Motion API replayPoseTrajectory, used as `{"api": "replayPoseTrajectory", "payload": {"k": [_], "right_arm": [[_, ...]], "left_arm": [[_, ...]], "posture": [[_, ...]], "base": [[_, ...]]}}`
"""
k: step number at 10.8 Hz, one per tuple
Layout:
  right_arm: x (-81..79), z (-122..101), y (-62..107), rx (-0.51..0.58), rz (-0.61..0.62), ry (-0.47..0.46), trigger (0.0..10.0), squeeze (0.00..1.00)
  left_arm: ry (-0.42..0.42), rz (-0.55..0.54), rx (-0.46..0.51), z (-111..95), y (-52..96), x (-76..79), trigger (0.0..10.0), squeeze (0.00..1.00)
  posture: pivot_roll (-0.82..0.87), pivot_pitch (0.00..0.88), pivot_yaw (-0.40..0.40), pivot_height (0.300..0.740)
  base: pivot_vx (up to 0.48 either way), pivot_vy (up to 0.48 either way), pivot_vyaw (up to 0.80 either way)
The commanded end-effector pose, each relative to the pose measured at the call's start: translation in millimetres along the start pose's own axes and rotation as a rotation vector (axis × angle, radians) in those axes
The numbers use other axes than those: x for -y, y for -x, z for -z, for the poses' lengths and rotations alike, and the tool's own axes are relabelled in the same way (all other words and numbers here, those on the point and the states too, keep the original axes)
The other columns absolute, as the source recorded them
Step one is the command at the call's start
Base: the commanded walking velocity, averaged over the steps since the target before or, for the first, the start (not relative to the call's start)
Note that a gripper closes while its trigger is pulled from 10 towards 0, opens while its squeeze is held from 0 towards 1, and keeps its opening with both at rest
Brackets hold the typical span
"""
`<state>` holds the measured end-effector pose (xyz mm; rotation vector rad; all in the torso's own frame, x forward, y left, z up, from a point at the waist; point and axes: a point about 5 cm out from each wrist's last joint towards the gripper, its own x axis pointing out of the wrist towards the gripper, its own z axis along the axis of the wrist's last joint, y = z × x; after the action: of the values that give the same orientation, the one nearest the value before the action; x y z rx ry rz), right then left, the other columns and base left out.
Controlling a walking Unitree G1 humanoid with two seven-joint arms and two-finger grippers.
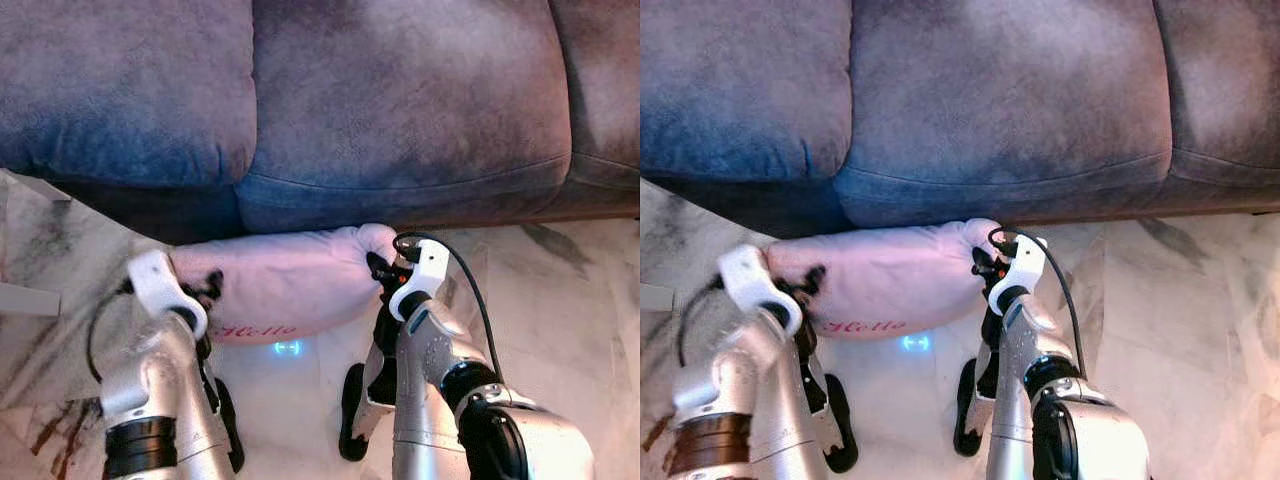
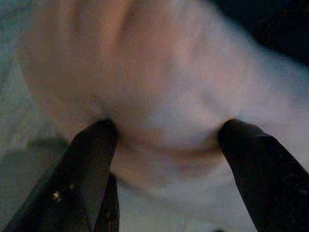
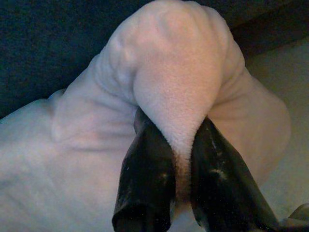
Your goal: Move the pillow to the sofa from floor
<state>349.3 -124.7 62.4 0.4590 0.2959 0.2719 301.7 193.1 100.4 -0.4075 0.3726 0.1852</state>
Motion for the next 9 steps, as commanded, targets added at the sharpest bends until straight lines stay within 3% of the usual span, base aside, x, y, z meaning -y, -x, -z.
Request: {"api": "replayPoseTrajectory", "payload": {"k": [1,2,6,9], "right_arm": [[9.0,16,8.0,-0.044,0.027,-0.02,0.0,0.0],[10.1,16,8.7,-0.045,0.027,-0.018,0.0,0.0],[10.4,18,9.6,-0.045,0.023,-0.018,0.0,0.0],[12.5,14,9.6,-0.04,0.027,-0.015,0.0,0.0]], "left_arm": [[-0.038,-0.088,-0.069,19,-2.2,-12.9,5.7,0.0],[-0.054,-0.134,-0.051,18,-4.1,-17.3,0.0,0.0],[-0.011,-0.15,0.137,-5,-7.9,-14.5,0.0,0.0],[-0.008,-0.16,0.114,2,-7.8,-18.7,0.0,0.0]], "posture": [[0.15,0.502,-0.129,0.487],[0.15,0.494,-0.13,0.487],[0.14,0.48,-0.138,0.487],[0.13,0.477,-0.144,0.487]], "base": [[0.0,0.0,0.0],[0.0,0.0,0.0],[0.0,0.0,0.0],[0.0,0.0,0.0]]}}
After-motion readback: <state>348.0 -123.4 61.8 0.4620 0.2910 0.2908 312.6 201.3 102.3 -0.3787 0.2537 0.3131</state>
